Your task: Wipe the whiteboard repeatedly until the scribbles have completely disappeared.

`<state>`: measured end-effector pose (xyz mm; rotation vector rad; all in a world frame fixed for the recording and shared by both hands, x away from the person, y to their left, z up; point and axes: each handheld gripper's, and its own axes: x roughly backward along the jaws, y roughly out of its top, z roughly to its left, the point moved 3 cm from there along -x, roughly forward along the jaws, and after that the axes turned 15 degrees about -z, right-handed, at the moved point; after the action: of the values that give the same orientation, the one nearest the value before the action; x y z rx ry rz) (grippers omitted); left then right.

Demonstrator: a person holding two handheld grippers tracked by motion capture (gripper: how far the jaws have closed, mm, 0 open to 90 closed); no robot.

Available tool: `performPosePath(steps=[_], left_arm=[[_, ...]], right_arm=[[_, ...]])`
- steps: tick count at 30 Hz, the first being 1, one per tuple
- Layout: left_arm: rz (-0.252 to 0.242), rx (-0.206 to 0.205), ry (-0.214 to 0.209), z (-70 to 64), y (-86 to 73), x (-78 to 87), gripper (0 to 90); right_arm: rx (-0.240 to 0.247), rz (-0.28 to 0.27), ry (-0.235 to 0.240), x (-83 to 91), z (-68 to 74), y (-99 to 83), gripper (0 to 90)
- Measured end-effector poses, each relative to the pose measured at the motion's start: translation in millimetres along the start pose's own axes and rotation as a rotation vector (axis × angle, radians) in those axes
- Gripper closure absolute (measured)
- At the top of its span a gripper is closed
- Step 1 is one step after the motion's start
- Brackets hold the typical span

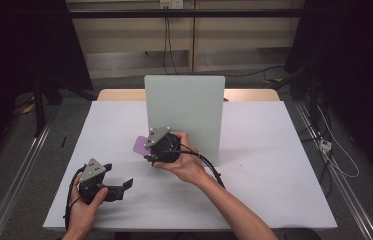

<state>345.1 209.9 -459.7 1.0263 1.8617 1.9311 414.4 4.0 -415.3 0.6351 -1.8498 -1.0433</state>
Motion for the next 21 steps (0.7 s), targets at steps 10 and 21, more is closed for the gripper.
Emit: performPosePath(steps=[10,21], left_arm=[[-0.004,0.000,0.001,0.8,0.2,2.2,4.8],[-0.003,0.002,0.001,0.8,-0.2,1.9,4.8]], right_arm=[[0.030,0.057,0.094,-25.5,25.6,-22.1,41.7],[0.005,-0.010,0.035,-6.4,7.3,-10.1,41.7]])
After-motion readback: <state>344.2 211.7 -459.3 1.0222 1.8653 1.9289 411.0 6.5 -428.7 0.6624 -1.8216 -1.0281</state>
